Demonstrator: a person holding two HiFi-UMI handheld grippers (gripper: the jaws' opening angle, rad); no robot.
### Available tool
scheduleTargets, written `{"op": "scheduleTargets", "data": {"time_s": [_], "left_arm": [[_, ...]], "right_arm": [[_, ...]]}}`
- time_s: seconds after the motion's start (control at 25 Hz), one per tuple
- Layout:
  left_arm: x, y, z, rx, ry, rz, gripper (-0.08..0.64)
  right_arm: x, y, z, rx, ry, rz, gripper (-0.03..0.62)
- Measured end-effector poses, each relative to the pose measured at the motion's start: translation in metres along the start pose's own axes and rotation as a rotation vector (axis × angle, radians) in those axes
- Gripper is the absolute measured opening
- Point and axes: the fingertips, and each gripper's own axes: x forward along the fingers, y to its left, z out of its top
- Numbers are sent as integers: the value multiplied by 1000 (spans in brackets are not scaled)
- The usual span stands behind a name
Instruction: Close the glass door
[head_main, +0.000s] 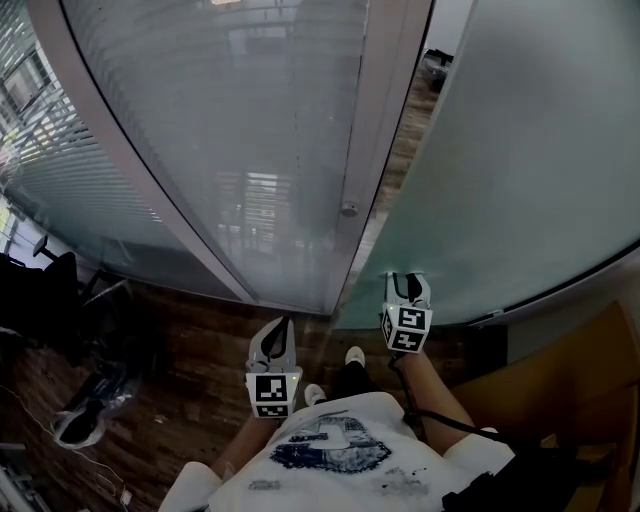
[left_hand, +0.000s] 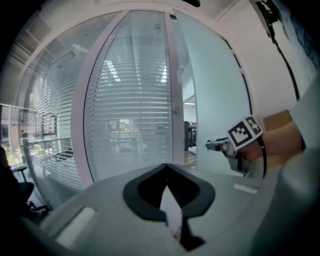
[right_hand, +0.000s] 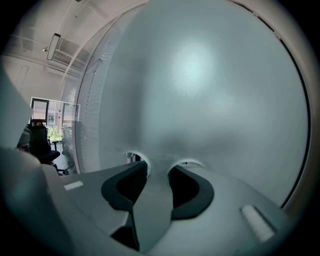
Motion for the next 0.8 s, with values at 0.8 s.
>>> {"op": "scheduleTargets", "data": {"time_s": [0.8], "left_arm": [[31, 18, 13, -6, 1, 28, 3]], "right_arm": [[66, -17, 18, -3, -8, -34, 137]]}}
